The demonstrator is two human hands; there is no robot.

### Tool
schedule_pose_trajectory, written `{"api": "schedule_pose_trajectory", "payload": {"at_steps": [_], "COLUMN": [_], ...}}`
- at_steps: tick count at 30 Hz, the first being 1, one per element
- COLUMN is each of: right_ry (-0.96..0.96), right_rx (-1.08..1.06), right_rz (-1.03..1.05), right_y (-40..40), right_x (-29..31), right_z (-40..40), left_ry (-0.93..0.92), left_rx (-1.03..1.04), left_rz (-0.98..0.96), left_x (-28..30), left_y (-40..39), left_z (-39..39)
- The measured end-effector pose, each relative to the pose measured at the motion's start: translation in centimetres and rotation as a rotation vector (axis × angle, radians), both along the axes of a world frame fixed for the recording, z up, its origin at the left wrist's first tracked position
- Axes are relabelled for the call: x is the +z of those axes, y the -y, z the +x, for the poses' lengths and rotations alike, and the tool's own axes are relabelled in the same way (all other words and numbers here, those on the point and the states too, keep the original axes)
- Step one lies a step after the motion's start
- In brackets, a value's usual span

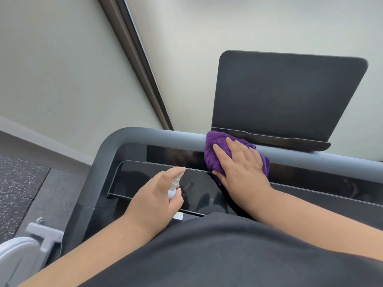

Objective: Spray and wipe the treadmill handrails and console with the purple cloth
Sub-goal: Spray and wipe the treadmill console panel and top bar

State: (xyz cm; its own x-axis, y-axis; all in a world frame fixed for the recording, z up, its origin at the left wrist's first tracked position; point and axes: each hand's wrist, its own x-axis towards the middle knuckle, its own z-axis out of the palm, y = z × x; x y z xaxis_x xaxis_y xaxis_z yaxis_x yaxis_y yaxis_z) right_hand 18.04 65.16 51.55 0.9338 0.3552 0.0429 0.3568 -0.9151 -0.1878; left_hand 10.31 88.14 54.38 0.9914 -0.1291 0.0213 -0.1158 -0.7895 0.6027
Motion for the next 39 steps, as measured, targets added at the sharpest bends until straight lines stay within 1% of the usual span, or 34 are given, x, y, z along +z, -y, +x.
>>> {"api": "schedule_pose_trajectory", "payload": {"at_steps": [6, 9, 11, 13, 16, 20, 22, 26, 29, 33, 36, 39], "right_ry": [-0.074, -0.113, -0.113, -0.056, 0.037, 0.018, 0.026, 0.021, 0.019, -0.003, -0.064, -0.060], "right_rx": [0.184, 0.212, 0.241, 0.265, 0.164, 0.101, 0.125, 0.257, 0.332, 0.320, 0.210, 0.114], "right_rz": [-0.085, -0.143, -0.164, -0.187, -0.146, -0.176, -0.207, -0.238, -0.253, -0.242, -0.197, -0.204], "right_y": [-9.0, -11.6, -11.2, -9.3, -6.3, -6.7, -8.7, -15.4, -18.6, -17.0, -13.4, -10.3], "right_x": [-0.1, 0.2, 0.8, 1.7, 1.8, 0.5, 0.3, 0.3, 0.3, 0.4, 0.7, 1.1], "right_z": [2.1, 2.9, 3.2, 3.4, 3.2, 2.4, 2.5, 3.6, 4.0, 4.2, 3.9, 3.1], "left_ry": [0.003, 0.003, 0.010, 0.010, 0.015, 0.018, 0.022, 0.047, 0.028, 0.046, 0.040, 0.057], "left_rx": [-0.013, -0.026, -0.033, -0.044, -0.040, -0.001, 0.017, 0.059, 0.040, 0.005, -0.013, -0.052], "left_rz": [0.000, -0.004, -0.011, -0.021, -0.040, -0.064, -0.063, -0.056, -0.056, -0.052, -0.062, -0.065], "left_x": [0.2, 0.3, 0.3, 0.4, 0.3, 0.0, 0.1, 0.2, 0.3, 0.4, 0.3, 0.5], "left_y": [-3.7, -4.4, -4.8, -5.3, -6.2, -7.5, -8.0, -8.2, -8.1, -8.2, -8.5, -8.7], "left_z": [-1.4, -1.3, -1.2, -1.3, -1.7, -2.5, -2.7, -2.6, -2.3, -1.9, -1.5, -1.1]}}
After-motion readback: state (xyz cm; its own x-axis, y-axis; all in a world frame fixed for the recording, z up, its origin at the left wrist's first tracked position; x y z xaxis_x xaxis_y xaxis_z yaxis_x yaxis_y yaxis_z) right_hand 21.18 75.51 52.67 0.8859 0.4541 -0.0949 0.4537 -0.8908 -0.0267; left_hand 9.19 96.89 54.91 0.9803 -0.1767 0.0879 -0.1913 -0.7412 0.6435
